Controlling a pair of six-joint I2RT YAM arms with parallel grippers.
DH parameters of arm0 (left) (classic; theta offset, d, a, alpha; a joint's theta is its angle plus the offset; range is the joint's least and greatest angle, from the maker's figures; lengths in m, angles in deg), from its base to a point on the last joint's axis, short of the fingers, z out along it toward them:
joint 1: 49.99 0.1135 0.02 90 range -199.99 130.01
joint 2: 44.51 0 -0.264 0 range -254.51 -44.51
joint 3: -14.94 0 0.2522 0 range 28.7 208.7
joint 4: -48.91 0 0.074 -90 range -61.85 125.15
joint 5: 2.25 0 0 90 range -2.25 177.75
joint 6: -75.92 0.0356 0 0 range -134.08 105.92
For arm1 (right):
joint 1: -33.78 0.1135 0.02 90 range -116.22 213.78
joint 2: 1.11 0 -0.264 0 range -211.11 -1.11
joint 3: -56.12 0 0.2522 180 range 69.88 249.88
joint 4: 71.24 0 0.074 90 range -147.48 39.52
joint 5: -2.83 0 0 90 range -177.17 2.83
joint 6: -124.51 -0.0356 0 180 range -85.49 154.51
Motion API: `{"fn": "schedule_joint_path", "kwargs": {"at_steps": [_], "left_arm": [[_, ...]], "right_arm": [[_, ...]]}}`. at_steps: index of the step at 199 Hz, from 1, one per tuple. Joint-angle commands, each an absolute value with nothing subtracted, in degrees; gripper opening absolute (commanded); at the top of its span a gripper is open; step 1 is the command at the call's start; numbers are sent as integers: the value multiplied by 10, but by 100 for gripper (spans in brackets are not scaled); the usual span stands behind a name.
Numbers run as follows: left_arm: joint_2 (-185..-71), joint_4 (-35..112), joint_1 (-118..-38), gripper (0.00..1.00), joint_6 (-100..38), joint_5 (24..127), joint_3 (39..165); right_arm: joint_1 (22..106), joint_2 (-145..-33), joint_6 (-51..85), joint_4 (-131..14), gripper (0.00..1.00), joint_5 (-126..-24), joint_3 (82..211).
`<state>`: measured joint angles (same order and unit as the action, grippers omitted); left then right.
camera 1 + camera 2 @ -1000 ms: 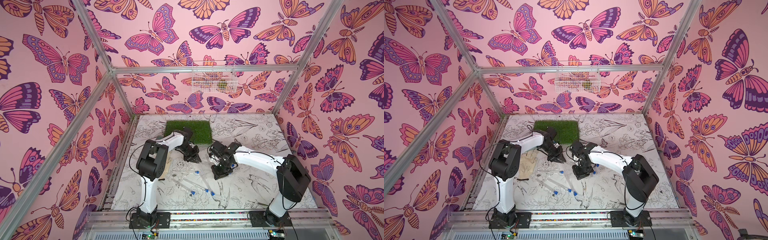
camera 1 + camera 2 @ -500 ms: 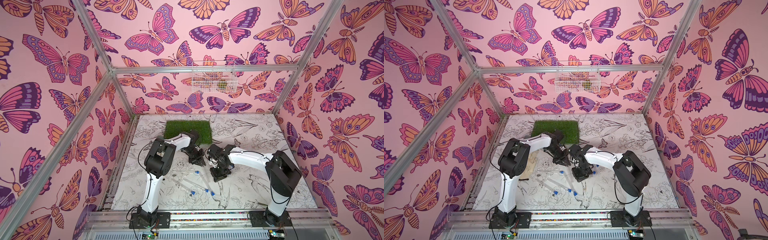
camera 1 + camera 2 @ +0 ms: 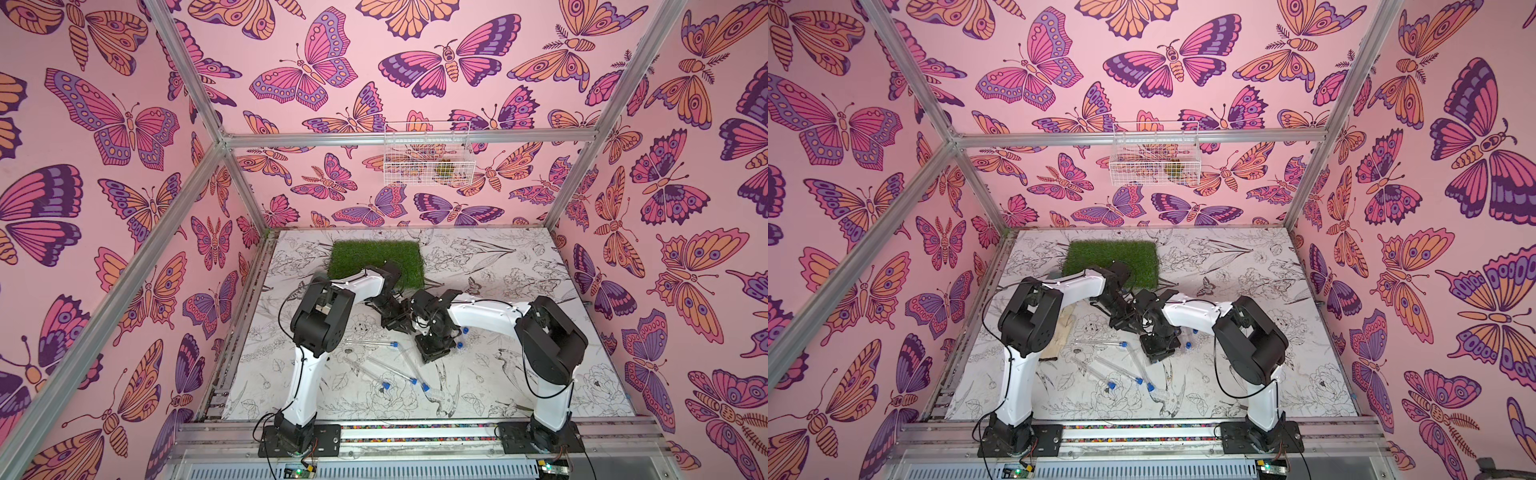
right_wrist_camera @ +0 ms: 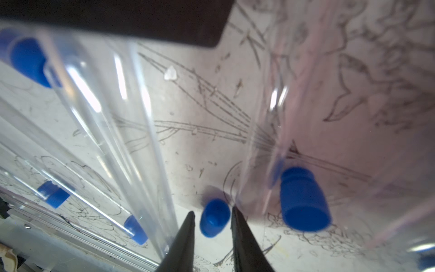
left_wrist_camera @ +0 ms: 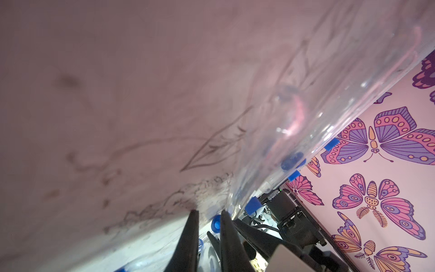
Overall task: Remove stoppers from test tubes
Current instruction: Place the stopper at the center of the board.
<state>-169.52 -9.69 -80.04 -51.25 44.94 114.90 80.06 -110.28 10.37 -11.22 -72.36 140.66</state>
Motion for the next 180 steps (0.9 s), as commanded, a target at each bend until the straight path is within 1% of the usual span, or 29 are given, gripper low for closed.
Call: {"fn": "schedule_joint_path", "kwargs": {"at_steps": [1,23,72,107,134,180], "left_arm": [[-1709,-99,-804,0,-517,457,1129],[-1710,-97,-806,0,-517,458,1126],[-1712,-93,-808,0,-519,462,1124],[-1717,-90,-810,0,-522,469,1125],[-1720,-90,-811,8,-524,473,1126],[-1716,-90,-812,18,-524,476,1116]], "right_arm": [[805,-1107,100,-104,33,-737,1422],[805,-1098,99,-102,38,-739,1421],[805,-1042,82,-101,42,-740,1410],[805,-979,46,-134,43,-711,1376],[805,-933,38,-132,45,-720,1362],[798,-870,39,-111,48,-749,1351]]}}
